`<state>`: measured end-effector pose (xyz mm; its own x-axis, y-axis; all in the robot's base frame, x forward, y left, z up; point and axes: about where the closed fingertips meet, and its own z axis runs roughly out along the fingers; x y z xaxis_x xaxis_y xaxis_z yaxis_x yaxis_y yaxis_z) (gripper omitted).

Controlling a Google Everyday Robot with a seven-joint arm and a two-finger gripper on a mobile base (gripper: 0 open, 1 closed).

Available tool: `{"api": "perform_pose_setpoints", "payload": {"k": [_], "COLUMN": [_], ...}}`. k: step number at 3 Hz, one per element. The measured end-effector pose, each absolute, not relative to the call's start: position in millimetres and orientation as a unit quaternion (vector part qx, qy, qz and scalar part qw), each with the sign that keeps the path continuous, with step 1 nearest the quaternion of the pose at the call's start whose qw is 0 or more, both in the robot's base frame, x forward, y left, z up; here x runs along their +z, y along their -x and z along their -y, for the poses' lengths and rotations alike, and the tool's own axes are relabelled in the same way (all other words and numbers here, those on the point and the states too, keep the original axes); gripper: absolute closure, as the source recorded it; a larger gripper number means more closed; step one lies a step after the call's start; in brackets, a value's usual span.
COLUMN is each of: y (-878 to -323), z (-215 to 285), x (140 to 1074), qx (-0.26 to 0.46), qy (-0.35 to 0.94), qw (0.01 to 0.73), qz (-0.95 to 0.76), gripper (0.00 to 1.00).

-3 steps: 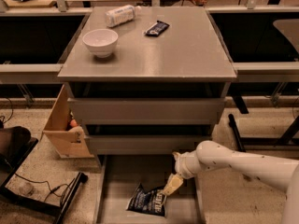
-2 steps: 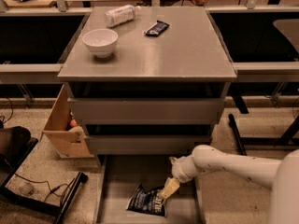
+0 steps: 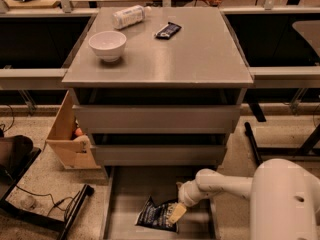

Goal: Pick blue chip bag from bottom drawer and place on counter

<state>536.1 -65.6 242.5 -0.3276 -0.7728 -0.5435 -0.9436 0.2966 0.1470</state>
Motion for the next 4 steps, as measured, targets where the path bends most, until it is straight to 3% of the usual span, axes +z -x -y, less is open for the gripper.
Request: {"api": "perform_pose_setpoints", "payload": {"k": [2, 4], "y": [-543.8, -547.9], "z": [56.6, 40.9], "x": [162.1, 131.7], "qx": [0.249, 0.274], "qy": [0.540, 0.535], "qw": [0.186, 0.191], "qz": [-0.782, -0.776], "gripper": [0.00, 0.48]}}
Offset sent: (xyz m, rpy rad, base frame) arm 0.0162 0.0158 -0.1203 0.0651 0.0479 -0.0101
